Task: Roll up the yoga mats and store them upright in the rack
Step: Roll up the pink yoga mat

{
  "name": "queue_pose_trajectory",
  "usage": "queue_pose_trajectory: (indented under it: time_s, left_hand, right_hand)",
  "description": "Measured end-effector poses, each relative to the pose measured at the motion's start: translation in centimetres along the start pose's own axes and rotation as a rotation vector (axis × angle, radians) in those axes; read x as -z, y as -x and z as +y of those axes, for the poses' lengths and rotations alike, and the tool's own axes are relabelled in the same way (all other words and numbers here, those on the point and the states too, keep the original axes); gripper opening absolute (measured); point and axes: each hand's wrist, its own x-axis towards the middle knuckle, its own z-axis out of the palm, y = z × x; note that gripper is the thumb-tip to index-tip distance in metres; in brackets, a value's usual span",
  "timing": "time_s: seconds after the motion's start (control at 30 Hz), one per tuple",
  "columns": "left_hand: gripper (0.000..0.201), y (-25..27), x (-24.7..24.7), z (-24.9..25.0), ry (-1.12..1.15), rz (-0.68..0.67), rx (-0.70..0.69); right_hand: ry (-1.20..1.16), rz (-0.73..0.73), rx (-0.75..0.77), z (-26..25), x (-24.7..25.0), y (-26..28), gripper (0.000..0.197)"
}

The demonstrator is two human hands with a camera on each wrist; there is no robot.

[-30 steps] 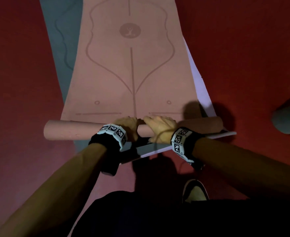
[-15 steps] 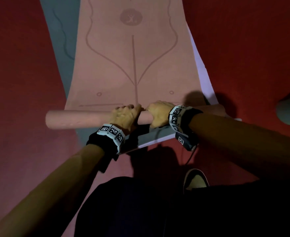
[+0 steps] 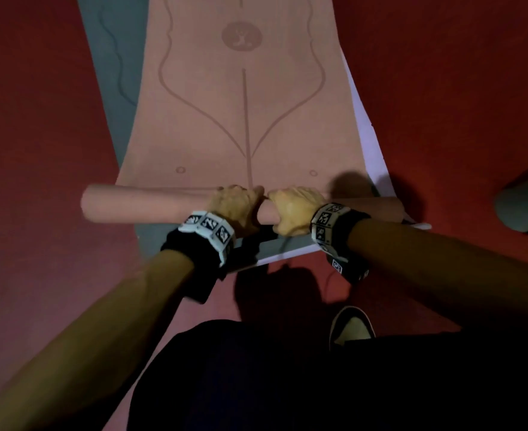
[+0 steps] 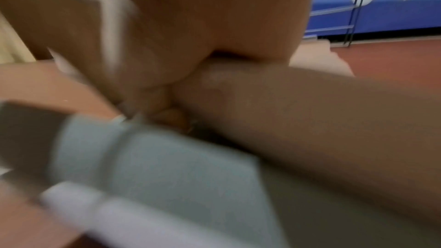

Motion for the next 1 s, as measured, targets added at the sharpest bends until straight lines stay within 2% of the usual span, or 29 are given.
queue_pose_trajectory:
  time_s: [0.03,0.1,0.2,0.3,0.4,0.53,0.6,0.67,0.8,0.87,1.0]
  left_hand:
    - [0.05,0.4,-0.6,0.0,-0.01,0.086,-0.053]
    - [0.049,1.1,-1.6,-0.6,-0.033,0.145,-0.088]
    - [0.043,1.0,-1.9,-1.1,0.026,0.08,-0.071]
    - [0.046,0.9,-1.0,-1.1,0.104,-0.034,-0.069]
    - [0.041,0.6,-0.7,-1.1,0.137,-0.085,-0.054]
    - [0.044,1.7,-1.0,-1.0,0.06,-0.121,-0.095]
    - [0.055,2.5,-2.2,-1.5,0.062,0.02,-0.089]
    - [0.06,2.9,-3.4,-2.5,0.08,0.123,-0.016]
    - [0.055,3.1,-3.6,-3.5,0.162,0.07,-0.052]
    - [0.053,3.1,-2.9,-3.3,0.205,0.046,-0.062]
    - [0.056,2.3,-2.0,-3.2,0.163,-0.15,-0.045]
  right_hand:
    - [-0.007,-0.035,0.006,0.1,0.2,-0.1,0.052]
    - [-0.007,-0.104,0.028,-0.1,0.5,-0.2,0.05]
    - [0.038,-0.15,0.048,-0.5,0.3,-0.6,0.055]
    - [0.102,-0.057,0.069,-0.5,-0.7,-0.6,0.068]
    - [0.122,-0.01,0.067,-0.3,-1.5,-0.1,0.074]
    - [0.123,-0.103,0.068,0.0,-1.1,0.2,0.063]
    - [0.084,-0.196,0.078,0.5,0.0,0.0,0.061]
    - [0.023,-0.285,0.065,1.4,0.7,-0.1,0.052]
    - [-0.034,-0.293,0.057,2.0,0.7,0.2,0.034]
    - [0.002,-0.227,0.102,2.0,0.0,0.8,0.045]
    - [0.041,-0.056,0.142,2.3,-1.8,2.4,0.074]
